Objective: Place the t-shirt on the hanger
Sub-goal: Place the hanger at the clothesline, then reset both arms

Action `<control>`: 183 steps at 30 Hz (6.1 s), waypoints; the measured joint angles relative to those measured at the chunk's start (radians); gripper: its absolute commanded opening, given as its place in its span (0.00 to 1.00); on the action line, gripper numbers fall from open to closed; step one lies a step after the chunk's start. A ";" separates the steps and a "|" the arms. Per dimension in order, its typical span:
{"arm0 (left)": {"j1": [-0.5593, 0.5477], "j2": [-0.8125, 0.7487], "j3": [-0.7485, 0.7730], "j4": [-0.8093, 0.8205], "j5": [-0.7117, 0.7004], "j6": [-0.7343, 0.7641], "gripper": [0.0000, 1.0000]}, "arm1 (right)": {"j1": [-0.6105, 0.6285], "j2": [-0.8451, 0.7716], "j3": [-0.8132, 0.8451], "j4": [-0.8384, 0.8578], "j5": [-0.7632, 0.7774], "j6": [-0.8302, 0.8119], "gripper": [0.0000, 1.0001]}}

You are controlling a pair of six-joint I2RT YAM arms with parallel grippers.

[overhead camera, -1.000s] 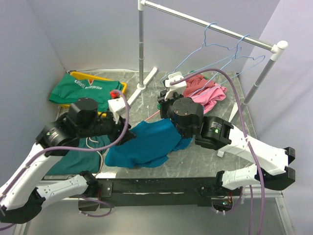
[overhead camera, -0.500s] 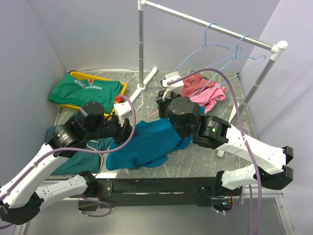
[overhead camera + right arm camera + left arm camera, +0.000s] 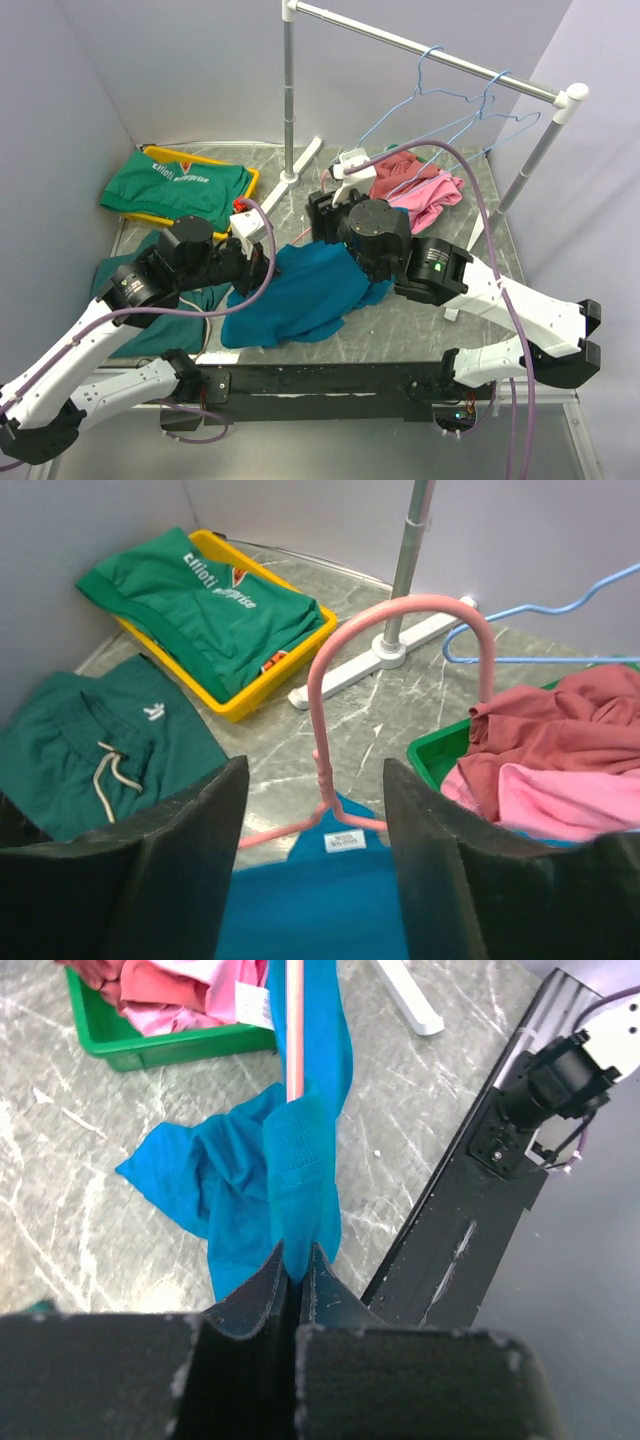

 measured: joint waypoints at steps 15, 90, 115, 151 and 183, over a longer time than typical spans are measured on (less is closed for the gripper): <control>0.000 -0.095 -0.087 -0.072 -0.182 -0.116 0.01 | 0.000 -0.190 -0.156 0.025 -0.084 0.088 0.93; 0.229 0.556 0.995 -0.302 -0.380 0.311 0.01 | -0.203 0.704 -0.206 0.482 -0.634 0.370 0.61; 0.287 0.637 0.813 -0.064 -0.325 0.311 0.01 | -0.442 0.809 0.029 0.422 -0.525 0.422 0.61; 0.370 0.886 0.893 0.175 -0.198 0.335 0.42 | -0.113 0.433 -0.516 0.596 -0.500 0.449 0.61; -0.074 0.054 -0.290 0.413 -0.400 -0.358 0.97 | -0.098 -0.391 -0.951 0.452 -0.202 0.525 0.96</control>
